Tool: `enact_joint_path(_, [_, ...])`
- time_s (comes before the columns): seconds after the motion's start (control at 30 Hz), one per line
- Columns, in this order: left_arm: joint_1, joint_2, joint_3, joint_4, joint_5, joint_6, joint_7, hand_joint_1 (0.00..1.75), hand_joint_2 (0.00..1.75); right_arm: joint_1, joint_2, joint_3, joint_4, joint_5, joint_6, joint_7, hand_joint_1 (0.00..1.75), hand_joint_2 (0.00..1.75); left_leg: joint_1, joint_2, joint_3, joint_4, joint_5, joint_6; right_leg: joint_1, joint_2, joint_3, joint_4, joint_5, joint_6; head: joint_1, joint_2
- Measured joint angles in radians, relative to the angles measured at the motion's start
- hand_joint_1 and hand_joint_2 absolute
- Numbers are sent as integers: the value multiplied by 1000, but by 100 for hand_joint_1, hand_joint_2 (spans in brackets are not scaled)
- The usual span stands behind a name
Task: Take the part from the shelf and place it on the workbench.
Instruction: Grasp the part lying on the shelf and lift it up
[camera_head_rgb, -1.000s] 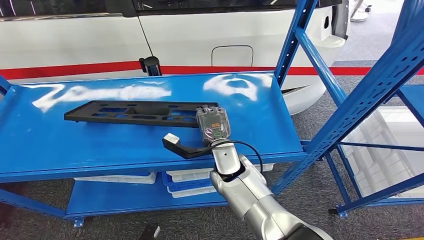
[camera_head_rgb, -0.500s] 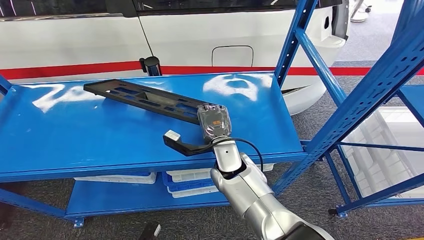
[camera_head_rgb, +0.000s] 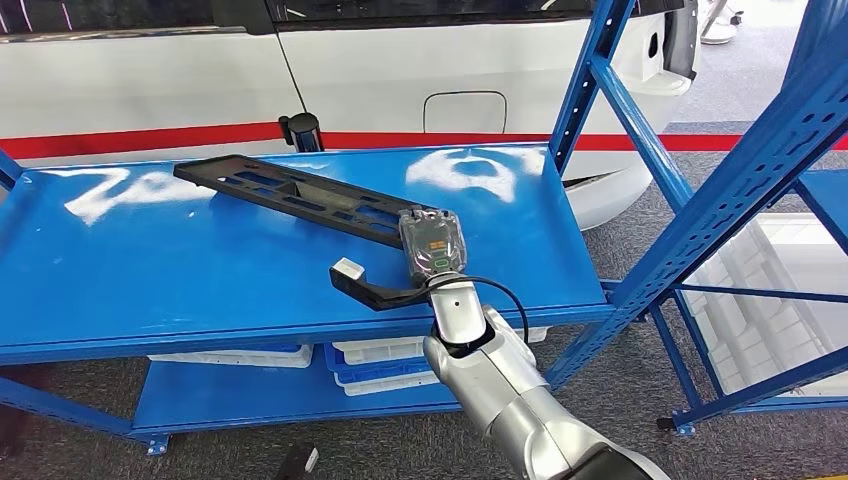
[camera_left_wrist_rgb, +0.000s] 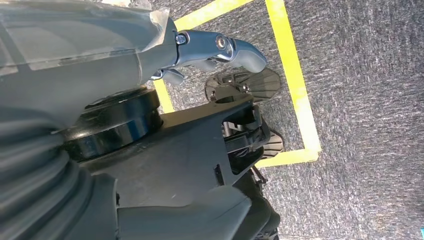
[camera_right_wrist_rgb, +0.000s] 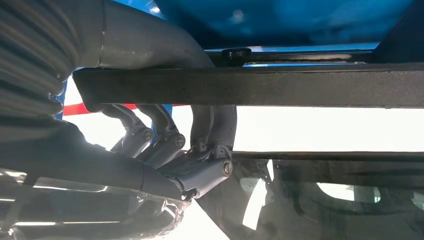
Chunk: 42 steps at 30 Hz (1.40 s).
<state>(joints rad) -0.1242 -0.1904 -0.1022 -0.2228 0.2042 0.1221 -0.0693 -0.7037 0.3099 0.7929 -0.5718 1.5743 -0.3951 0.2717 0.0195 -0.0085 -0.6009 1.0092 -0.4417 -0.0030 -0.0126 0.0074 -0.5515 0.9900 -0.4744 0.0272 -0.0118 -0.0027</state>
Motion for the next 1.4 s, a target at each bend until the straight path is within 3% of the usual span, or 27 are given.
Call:
enact_joint_path(0.4, [-13,-8,1,0,23,99,45,0,175,1,3,-19,3,0,-101,-32,175,175,0,0,0,0,0,0,0,0,0,0,0,0,0,0])
enact_joint_path(0.57, [-12,-4,-9,0,5,146,27,0,175,33,-21,-32,-164,-3,-161,-73,175,175,0,0,-2,0,0,0,0,0,-2,0,0,0,0,0])
enact_joint_path(0.9, [-4,11,-26,0,23,70,-32,0,175,126,-95,-103,-530,-13,-224,-203,175,175,0,1,-3,0,0,0,0,1,-3,0,0,0,0,0])
enact_joint_path(1.4, [-3,16,-26,0,40,87,-56,0,175,161,-119,-135,-579,-80,-287,-283,175,175,0,0,-3,0,0,0,0,1,-3,0,0,0,0,0])
